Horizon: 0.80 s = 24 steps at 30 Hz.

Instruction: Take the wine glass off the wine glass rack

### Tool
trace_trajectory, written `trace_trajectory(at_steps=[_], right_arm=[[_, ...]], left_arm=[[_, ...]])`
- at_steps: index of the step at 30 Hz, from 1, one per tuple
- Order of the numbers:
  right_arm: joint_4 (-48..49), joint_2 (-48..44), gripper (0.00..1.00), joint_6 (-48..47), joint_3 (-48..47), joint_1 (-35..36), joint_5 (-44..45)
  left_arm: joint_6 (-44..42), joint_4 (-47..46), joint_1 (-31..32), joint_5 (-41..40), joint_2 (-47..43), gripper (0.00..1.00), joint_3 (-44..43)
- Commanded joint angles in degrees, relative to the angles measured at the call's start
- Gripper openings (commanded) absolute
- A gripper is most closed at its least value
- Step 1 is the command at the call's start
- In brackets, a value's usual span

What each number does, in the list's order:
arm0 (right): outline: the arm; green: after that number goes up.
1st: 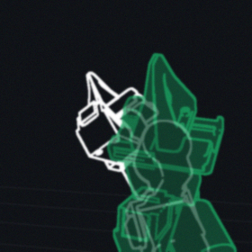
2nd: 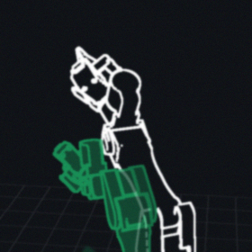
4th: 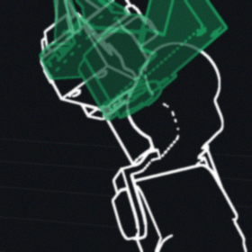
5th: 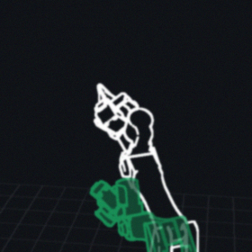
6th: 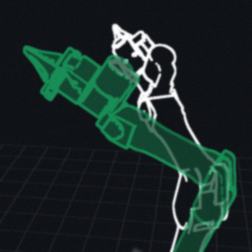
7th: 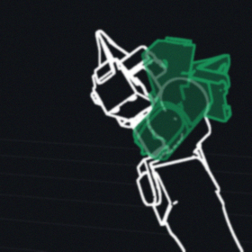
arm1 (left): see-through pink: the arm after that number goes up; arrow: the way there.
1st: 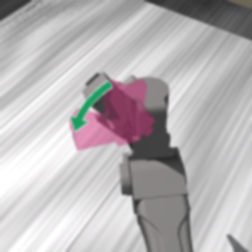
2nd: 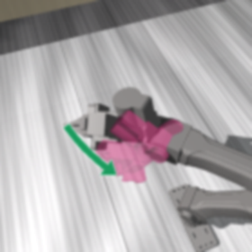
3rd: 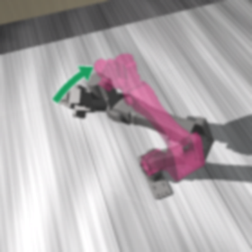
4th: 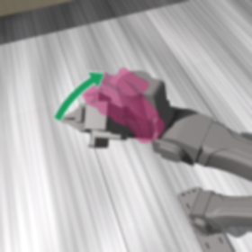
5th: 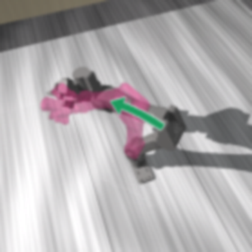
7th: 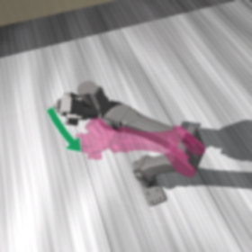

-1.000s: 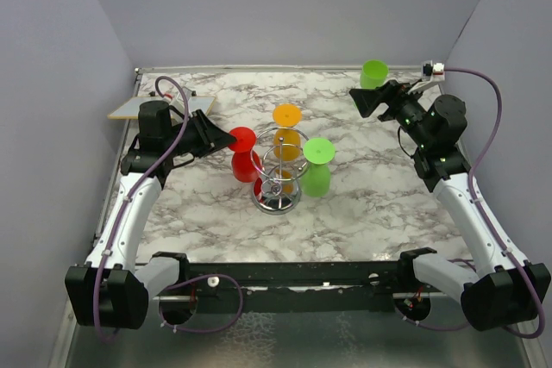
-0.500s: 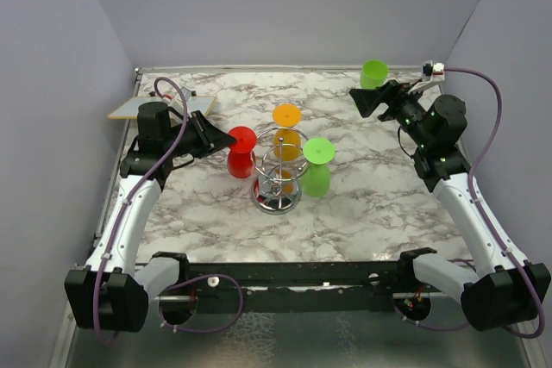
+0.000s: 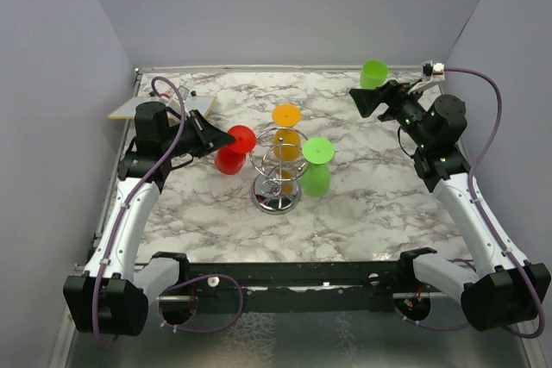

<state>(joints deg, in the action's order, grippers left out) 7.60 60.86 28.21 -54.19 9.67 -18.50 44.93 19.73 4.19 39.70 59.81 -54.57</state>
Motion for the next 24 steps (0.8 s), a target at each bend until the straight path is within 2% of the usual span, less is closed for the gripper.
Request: trace_trajectory(at_steps=[1,9,24], right_arm=[[1.6,-0.5,0.96,-0.3,0.2,-0.1,-0.7],[1.6,-0.4,0.96,-0.3,0.2,-0.1,-0.7],[1.3,-0.5,0.96,-0.5,-0.1,-0.1,-0.7]], left_arm=[[-0.1,0.3,-0.3,0.8,-0.9,0.07,-1.8],[1.1,0.2,-0.3,0.3,-0.6,0.00,-3.5],[0.5,3.5,-0.5,-1.6,-2.8,0.00,-6.4]])
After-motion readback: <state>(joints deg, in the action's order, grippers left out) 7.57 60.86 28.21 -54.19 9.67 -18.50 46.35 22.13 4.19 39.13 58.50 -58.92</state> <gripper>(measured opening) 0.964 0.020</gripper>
